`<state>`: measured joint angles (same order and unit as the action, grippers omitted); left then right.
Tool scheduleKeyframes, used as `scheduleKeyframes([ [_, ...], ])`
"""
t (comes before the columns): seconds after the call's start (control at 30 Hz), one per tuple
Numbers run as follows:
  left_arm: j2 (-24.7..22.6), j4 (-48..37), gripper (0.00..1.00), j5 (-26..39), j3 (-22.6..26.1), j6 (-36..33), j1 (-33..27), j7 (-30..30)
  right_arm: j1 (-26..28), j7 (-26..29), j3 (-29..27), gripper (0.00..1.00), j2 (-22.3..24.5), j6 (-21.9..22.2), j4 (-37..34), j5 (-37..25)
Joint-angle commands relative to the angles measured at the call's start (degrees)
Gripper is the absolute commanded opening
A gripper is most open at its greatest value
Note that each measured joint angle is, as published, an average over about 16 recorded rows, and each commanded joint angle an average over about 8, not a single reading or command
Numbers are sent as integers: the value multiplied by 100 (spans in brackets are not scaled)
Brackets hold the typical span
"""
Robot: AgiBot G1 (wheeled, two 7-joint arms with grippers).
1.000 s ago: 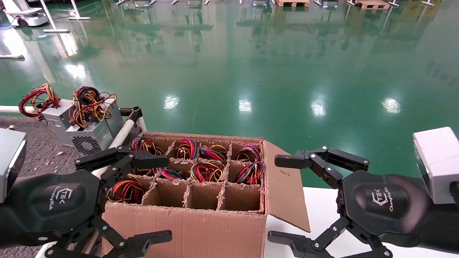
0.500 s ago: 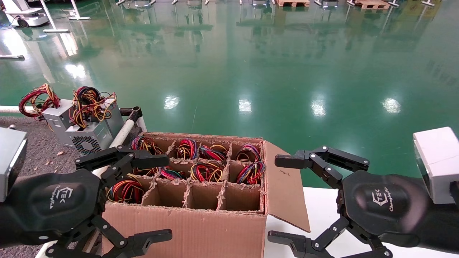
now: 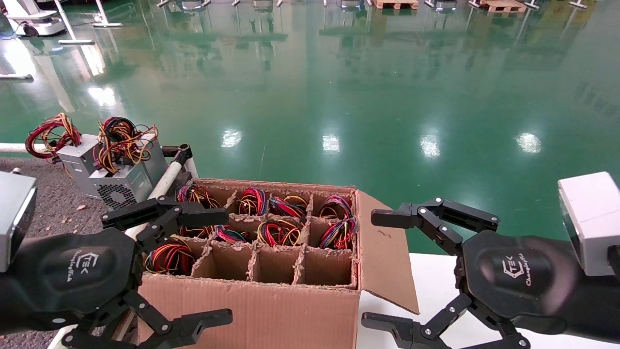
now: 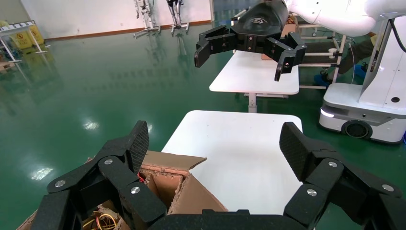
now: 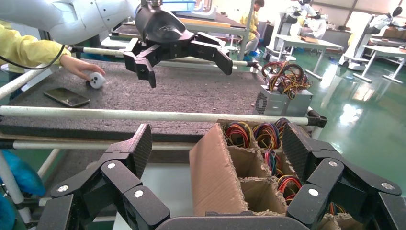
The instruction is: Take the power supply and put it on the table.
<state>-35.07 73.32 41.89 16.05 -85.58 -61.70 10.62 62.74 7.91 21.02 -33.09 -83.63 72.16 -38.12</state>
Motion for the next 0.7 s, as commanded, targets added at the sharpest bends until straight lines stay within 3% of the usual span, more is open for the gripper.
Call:
scheduleKeyframes([
  [0.03, 0, -1, 100, 0, 0, 0, -1, 0, 0, 0, 0, 100, 0, 0, 0, 0],
  [0.7, 0, -3, 100, 0, 0, 1, -2, 0, 0, 0, 0, 100, 0, 0, 0, 0],
])
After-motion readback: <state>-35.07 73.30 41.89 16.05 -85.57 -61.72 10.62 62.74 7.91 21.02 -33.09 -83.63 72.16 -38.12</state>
